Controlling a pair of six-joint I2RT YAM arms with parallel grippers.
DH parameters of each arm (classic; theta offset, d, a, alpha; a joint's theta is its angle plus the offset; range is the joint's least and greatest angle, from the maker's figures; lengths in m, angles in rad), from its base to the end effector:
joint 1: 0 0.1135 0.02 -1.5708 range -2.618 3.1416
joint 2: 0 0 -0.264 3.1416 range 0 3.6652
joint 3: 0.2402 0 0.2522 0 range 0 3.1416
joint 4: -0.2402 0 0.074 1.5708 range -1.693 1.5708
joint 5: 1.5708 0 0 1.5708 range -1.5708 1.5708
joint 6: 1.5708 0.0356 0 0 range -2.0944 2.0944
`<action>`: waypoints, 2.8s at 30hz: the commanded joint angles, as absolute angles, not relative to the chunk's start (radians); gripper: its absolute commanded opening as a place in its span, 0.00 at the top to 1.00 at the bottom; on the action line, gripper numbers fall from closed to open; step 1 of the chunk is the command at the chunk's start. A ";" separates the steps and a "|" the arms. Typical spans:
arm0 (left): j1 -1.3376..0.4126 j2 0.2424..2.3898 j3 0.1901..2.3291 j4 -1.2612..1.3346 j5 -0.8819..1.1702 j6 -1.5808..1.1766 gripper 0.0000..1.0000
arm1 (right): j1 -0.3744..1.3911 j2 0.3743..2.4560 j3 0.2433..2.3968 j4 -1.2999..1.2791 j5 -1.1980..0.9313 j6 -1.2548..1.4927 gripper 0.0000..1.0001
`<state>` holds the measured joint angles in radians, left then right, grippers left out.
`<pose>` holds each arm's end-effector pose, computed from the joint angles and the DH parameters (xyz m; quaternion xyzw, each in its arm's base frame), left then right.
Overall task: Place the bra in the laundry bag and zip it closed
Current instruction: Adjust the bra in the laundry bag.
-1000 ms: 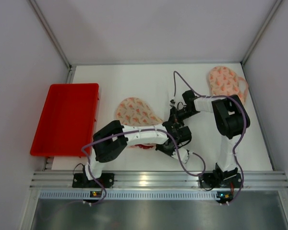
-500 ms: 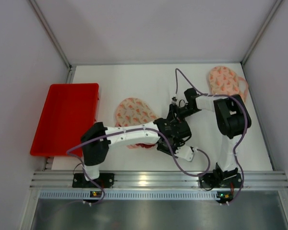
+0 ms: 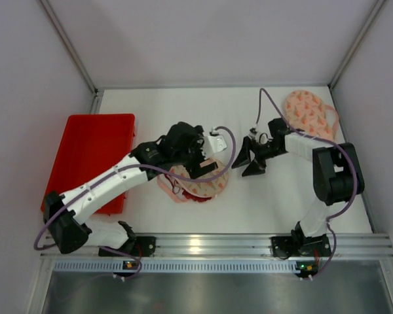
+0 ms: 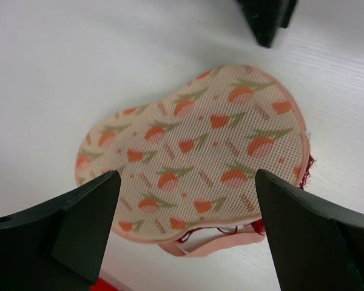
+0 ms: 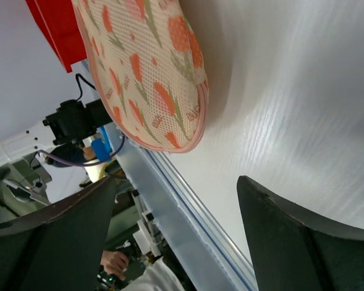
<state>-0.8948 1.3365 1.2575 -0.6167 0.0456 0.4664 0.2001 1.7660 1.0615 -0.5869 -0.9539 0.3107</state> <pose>0.1813 -0.2286 0.3405 0.5773 0.6977 -0.1102 0.4095 0.3106 0.0926 0.1686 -0.0152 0.8819 0.4711 0.0048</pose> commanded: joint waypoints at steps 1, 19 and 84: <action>-0.821 1.247 1.137 -0.443 0.052 0.322 0.01 | 0.273 1.726 0.970 -0.480 -0.973 0.387 0.19; -0.782 0.910 0.620 -0.315 0.304 0.954 0.01 | 0.400 1.917 0.983 -0.212 -0.991 0.574 0.73; -0.931 1.391 0.383 0.707 0.011 1.088 0.01 | 0.423 1.997 1.072 -0.439 -1.121 0.351 1.00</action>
<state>-0.9302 1.3621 0.3428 0.5259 0.0257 1.0973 0.4046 1.9976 1.0431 -0.4145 -1.1042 0.3962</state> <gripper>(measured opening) 0.985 0.028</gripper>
